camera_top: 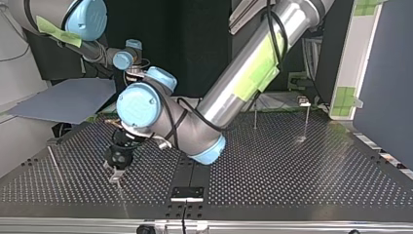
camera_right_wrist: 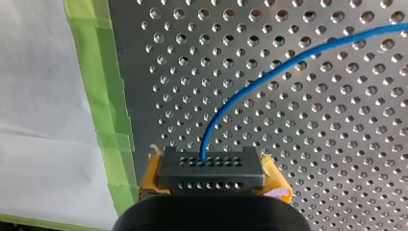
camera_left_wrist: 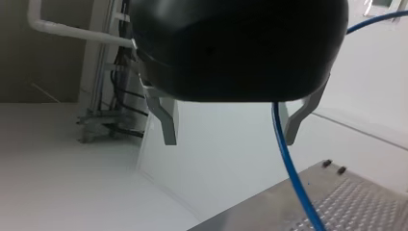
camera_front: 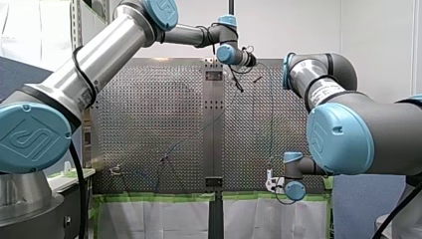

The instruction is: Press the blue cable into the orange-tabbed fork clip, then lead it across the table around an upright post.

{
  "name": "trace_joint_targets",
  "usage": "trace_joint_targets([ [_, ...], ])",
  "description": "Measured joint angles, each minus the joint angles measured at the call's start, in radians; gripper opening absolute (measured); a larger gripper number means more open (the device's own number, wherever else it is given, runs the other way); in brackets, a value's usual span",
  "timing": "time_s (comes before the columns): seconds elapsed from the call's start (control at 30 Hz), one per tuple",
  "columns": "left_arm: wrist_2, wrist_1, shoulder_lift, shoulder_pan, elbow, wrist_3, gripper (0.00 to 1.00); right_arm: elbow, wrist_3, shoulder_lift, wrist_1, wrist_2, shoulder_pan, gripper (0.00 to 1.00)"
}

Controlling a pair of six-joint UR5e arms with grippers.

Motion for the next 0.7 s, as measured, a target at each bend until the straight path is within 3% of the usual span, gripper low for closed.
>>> trace_joint_targets([
  [0.27, -0.058, 0.02, -0.014, 0.002, 0.011, 0.001, 1.0, -0.001, 0.001, -0.001, 0.0, -0.001, 0.003, 0.0],
  [0.7, -0.119, 0.036, -0.029, -0.003, 0.021, 0.012, 1.0, -0.001, 0.002, 0.0, 0.0, -0.002, -0.014, 0.0],
])
